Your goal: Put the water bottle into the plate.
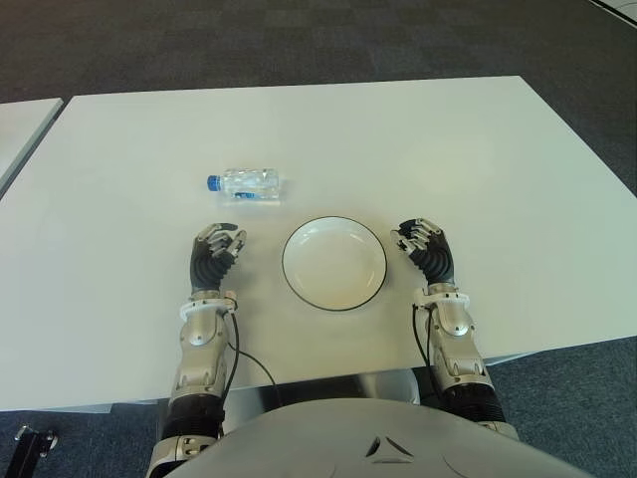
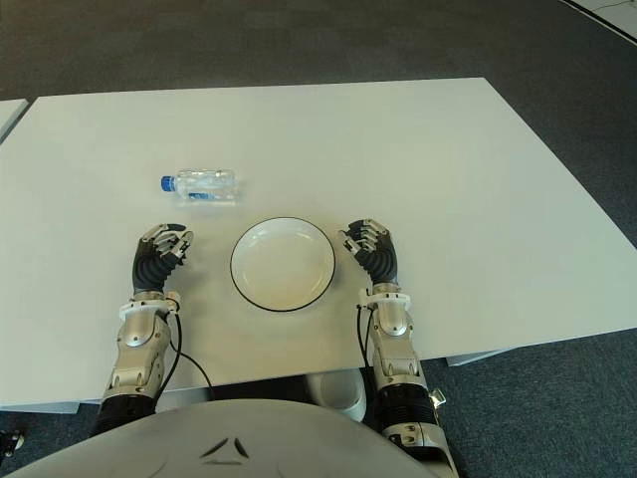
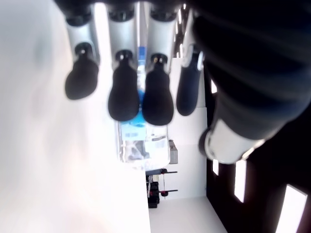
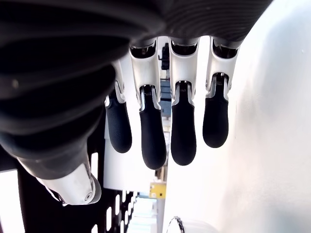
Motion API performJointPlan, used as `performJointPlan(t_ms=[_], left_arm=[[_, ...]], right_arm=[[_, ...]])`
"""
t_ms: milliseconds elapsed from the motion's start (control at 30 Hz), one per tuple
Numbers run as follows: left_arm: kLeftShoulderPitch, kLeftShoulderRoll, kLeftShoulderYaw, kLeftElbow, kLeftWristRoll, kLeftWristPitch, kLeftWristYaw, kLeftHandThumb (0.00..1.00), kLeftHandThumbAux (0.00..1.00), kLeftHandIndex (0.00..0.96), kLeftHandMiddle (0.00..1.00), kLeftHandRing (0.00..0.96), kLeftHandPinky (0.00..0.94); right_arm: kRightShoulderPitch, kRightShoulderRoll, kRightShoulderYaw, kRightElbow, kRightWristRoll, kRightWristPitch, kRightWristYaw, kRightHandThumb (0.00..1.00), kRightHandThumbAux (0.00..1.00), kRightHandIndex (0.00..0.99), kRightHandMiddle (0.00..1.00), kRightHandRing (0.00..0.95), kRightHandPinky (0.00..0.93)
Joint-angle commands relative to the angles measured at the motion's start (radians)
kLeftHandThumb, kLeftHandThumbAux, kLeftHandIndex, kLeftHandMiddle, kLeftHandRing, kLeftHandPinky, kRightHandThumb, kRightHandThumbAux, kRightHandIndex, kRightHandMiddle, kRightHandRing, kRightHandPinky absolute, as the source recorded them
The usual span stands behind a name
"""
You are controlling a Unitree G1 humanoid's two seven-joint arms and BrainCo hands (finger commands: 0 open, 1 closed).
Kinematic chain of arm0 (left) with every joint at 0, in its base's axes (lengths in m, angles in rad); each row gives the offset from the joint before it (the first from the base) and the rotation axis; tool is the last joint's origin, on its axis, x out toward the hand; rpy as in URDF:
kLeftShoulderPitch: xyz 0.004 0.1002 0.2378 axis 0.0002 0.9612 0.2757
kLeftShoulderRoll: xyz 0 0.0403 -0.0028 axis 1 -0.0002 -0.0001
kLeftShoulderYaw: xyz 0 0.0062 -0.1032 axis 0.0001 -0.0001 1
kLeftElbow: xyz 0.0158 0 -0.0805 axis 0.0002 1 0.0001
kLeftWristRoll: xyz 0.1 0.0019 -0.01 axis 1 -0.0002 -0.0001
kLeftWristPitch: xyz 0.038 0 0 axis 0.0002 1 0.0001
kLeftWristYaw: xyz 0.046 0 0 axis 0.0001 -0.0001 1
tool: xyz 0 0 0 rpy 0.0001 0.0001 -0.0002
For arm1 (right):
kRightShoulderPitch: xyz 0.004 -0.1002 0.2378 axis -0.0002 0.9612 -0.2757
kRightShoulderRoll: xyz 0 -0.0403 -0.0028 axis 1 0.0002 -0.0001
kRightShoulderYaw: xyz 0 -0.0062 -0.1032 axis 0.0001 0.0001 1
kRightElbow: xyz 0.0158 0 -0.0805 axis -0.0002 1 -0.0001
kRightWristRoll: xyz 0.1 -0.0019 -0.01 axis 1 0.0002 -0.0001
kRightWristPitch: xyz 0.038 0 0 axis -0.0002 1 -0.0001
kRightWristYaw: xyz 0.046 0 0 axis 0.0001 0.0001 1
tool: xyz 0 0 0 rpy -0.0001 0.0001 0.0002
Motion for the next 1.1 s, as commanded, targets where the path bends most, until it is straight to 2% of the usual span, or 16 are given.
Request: performJointPlan(t_ms=[33,267,400,600,733,900,967,1033,1067,1100], left_arm=[[-0.016,0.013,-0.013,-0.042,0.072,0.011,0.052,0.705,0.716,0.435,0.746,0.736,0.742],[-0.042,0.045,-0.024,-0.087,0.176,-0.009,0.111,0.703,0.717,0.434,0.737,0.725,0.703],[-0.060,0.101,-0.042,-0.049,0.301,-0.075,0.186,0.703,0.719,0.432,0.728,0.712,0.680],[-0.126,0.192,-0.069,0.025,0.489,-0.098,0.333,0.704,0.720,0.431,0.710,0.698,0.667],[-0.155,0.242,-0.099,0.041,0.588,-0.069,0.398,0.706,0.720,0.430,0.702,0.695,0.672],[-0.187,0.289,-0.128,0.030,0.662,-0.002,0.408,0.706,0.719,0.429,0.695,0.695,0.677],[-0.202,0.312,-0.142,0.018,0.692,0.032,0.399,0.781,0.695,0.410,0.587,0.629,0.616],[-0.210,0.327,-0.154,0.012,0.705,0.048,0.393,0.806,0.687,0.404,0.544,0.595,0.585],[-0.213,0.334,-0.159,0.010,0.709,0.054,0.390,0.816,0.683,0.413,0.511,0.533,0.537],[-0.220,0.345,-0.166,0.012,0.717,0.060,0.384,0.819,0.682,0.417,0.499,0.511,0.520]], right_arm=[[0.008,0.004,0.000,0.008,0.005,0.016,0.002,0.706,0.728,0.429,0.534,0.532,0.529],[0.005,0.004,0.001,0.016,0.002,0.011,0.000,0.704,0.729,0.429,0.534,0.529,0.523],[0.005,0.005,0.001,0.017,0.005,0.010,0.002,0.704,0.729,0.428,0.536,0.530,0.527],[0.007,0.005,0.000,0.015,0.005,0.010,0.001,0.704,0.728,0.429,0.539,0.532,0.528],[0.010,0.005,0.000,0.012,0.004,0.012,-0.001,0.704,0.728,0.429,0.535,0.528,0.521],[0.013,0.005,-0.001,0.009,0.004,0.016,-0.001,0.704,0.728,0.429,0.529,0.524,0.514],[0.013,0.004,-0.002,0.009,0.005,0.018,-0.001,0.703,0.728,0.429,0.527,0.523,0.514],[0.013,0.003,-0.002,0.009,0.004,0.019,-0.001,0.703,0.728,0.429,0.526,0.522,0.514],[0.013,0.003,-0.003,0.009,0.004,0.019,-0.001,0.702,0.729,0.429,0.526,0.522,0.515],[0.013,0.002,-0.003,0.010,0.004,0.018,-0.001,0.702,0.729,0.429,0.525,0.522,0.516]])
